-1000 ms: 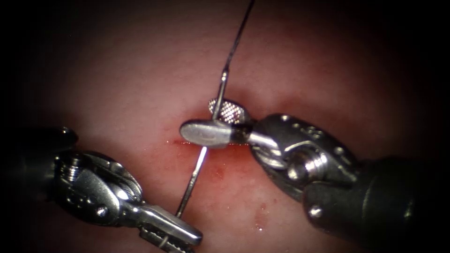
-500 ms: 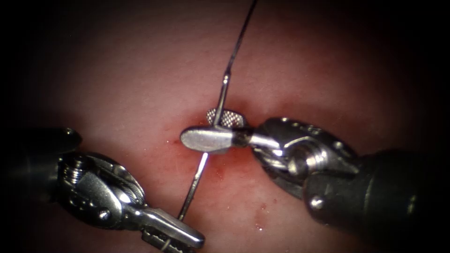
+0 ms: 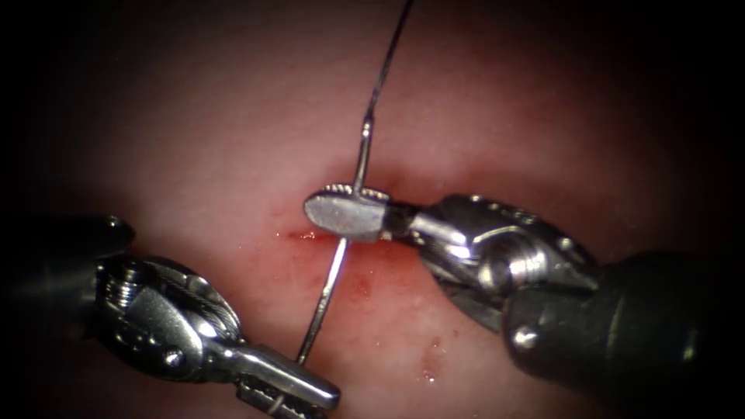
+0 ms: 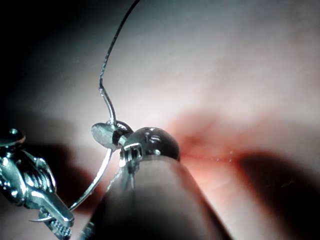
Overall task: Wound Closure
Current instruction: Handover the needle to the right needle driver, then throw the needle through the skin above the wound
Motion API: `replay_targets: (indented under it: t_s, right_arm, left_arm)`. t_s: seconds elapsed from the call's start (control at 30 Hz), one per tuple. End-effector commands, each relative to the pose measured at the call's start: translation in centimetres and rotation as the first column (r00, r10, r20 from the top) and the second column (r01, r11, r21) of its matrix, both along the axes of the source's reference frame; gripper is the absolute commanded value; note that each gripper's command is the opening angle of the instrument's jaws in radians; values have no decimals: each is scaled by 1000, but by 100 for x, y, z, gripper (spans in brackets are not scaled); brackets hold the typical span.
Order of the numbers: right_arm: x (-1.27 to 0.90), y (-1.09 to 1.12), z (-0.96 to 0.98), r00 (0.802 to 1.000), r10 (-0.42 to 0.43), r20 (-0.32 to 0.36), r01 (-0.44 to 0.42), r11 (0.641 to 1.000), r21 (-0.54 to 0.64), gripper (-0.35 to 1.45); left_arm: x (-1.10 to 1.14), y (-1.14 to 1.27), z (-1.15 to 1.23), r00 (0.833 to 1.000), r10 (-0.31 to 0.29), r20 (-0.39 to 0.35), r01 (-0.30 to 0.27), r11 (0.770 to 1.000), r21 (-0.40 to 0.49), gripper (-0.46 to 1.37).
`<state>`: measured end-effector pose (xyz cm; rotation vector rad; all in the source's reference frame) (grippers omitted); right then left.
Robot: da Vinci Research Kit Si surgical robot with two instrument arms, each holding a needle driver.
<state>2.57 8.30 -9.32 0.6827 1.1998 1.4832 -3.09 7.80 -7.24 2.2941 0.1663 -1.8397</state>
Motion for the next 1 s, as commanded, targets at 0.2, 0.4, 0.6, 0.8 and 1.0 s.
replay_targets:
  t_s: [0.2, 0.4, 0.6, 0.8, 1.0]
  right_arm:
    - [-2, 2, 0, 1000, -9, 8, 9, 1000, 0, -35]
    - [-6, 4, -1, 999, -30, 29, 32, 998, -55, -35]
    - [-9, 7, 2, 997, -52, 57, 59, 991, -121, -35]
    - [-21, 13, 7, 995, -50, 90, 64, 985, -163, -35]
    - [-32, 18, 8, 992, -50, 113, 76, 967, -244, -35]
  left_arm:
    - [0, 1, -1, 1000, 3, 2, -3, 1000, 0, -35]
    - [0, 4, -1, 1000, -19, -17, 21, 992, 126, 56]
    - [1, 5, -1, 996, -81, -32, 86, 976, 198, 110]
    - [12, 5, 0, 991, -120, -67, 132, 967, 220, 126]
    - [30, 10, 4, 986, -137, -98, 157, 960, 233, 115]
